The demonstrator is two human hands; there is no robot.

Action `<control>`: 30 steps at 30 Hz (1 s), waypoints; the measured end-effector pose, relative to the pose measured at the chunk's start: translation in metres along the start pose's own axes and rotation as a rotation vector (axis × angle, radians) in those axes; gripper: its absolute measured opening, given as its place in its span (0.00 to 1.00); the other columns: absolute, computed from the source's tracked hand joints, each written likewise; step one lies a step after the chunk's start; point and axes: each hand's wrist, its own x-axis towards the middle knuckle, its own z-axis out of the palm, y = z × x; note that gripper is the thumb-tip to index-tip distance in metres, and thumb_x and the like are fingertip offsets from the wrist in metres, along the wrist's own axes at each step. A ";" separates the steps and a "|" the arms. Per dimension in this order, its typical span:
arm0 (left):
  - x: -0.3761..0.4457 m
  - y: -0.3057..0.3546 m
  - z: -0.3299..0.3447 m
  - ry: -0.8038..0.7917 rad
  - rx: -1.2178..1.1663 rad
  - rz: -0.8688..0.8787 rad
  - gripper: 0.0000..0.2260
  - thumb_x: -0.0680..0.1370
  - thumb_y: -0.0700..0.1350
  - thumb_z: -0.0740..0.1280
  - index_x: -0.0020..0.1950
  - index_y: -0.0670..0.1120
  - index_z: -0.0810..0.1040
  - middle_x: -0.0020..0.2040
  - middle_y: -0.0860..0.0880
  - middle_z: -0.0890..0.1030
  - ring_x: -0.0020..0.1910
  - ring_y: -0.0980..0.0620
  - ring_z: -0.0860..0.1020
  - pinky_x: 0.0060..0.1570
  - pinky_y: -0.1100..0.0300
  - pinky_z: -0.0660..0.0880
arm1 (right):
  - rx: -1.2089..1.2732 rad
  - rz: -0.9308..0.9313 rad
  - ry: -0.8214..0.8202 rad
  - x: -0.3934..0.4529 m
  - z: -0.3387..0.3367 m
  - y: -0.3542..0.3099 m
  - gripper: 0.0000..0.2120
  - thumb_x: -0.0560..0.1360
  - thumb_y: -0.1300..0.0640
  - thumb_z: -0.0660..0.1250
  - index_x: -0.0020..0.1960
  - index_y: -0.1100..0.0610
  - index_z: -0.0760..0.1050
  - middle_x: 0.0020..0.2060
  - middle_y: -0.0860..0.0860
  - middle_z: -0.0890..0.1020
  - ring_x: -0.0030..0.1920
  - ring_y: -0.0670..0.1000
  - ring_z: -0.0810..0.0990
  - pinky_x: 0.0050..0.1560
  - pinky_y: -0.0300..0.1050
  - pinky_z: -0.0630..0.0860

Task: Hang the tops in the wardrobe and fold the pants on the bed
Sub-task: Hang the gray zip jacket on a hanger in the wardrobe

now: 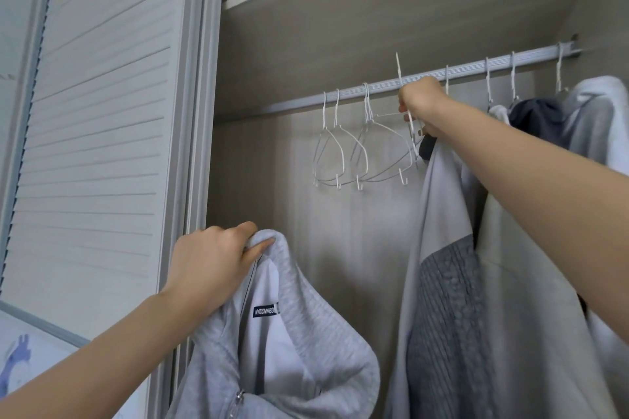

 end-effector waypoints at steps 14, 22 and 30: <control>-0.017 0.003 -0.004 -0.084 0.010 -0.085 0.21 0.78 0.63 0.59 0.32 0.51 0.62 0.24 0.53 0.68 0.27 0.46 0.73 0.27 0.59 0.65 | 0.212 0.093 -0.062 -0.050 -0.022 -0.020 0.20 0.76 0.58 0.56 0.66 0.59 0.70 0.57 0.56 0.80 0.51 0.54 0.79 0.59 0.66 0.70; -0.010 -0.009 -0.001 -0.346 -0.420 -0.493 0.25 0.78 0.59 0.65 0.28 0.43 0.67 0.26 0.48 0.71 0.28 0.47 0.73 0.30 0.57 0.66 | 0.247 0.178 -0.195 -0.117 -0.035 -0.031 0.07 0.78 0.53 0.58 0.47 0.53 0.74 0.46 0.50 0.80 0.45 0.50 0.77 0.60 0.64 0.69; -0.015 -0.008 -0.007 -0.766 -0.999 -0.968 0.19 0.75 0.52 0.73 0.50 0.35 0.81 0.41 0.37 0.84 0.43 0.40 0.83 0.44 0.52 0.78 | 0.135 0.198 -0.448 -0.209 -0.074 -0.039 0.02 0.76 0.53 0.66 0.47 0.51 0.77 0.51 0.51 0.80 0.60 0.55 0.78 0.57 0.67 0.72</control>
